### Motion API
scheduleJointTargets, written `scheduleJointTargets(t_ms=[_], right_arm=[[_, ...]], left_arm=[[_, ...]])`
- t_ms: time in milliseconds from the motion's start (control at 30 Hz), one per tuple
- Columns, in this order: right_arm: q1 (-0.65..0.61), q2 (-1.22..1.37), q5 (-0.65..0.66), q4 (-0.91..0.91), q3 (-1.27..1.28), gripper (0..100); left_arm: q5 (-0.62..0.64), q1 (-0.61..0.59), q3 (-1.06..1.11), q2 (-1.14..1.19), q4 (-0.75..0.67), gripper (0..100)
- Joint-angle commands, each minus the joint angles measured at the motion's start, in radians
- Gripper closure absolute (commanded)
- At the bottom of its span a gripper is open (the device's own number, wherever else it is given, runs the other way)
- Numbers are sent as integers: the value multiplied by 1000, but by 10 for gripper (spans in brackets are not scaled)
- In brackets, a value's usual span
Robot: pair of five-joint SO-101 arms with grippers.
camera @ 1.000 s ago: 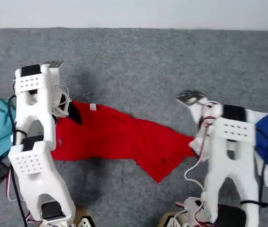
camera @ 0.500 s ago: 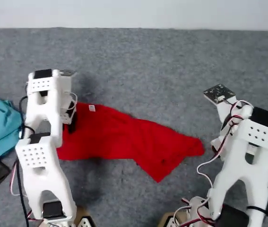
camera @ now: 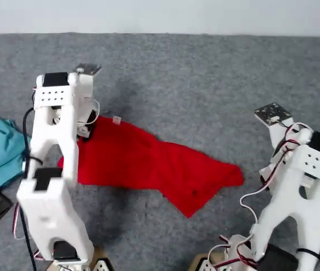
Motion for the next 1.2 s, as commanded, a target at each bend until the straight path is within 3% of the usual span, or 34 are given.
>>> scheduleJointTargets(t_ms=[0, 167, 267, 533, 800, 900, 1067, 1167], right_arm=[[47, -19, 12, -36, -48, 637], [71, -18, 14, -33, -48, 637], [87, -19, 14, -24, -48, 637], [185, -19, 15, -24, -48, 636], [289, -19, 121, -24, -48, 637], [326, -19, 149, -24, -48, 637], [343, -19, 169, -24, -46, 637], [332, -19, 169, -25, -31, 637]], left_arm=[[-11, 137, 194, -316, 32, 987], [-5, 388, 312, -534, 31, 987], [71, 559, 288, -575, 31, 986], [199, 904, 28, -331, 28, 985], [201, 942, -404, 69, 29, 984], [204, 942, -444, 155, 29, 957], [298, 944, -460, 170, 28, 812], [334, 927, -487, 170, 28, 790]])
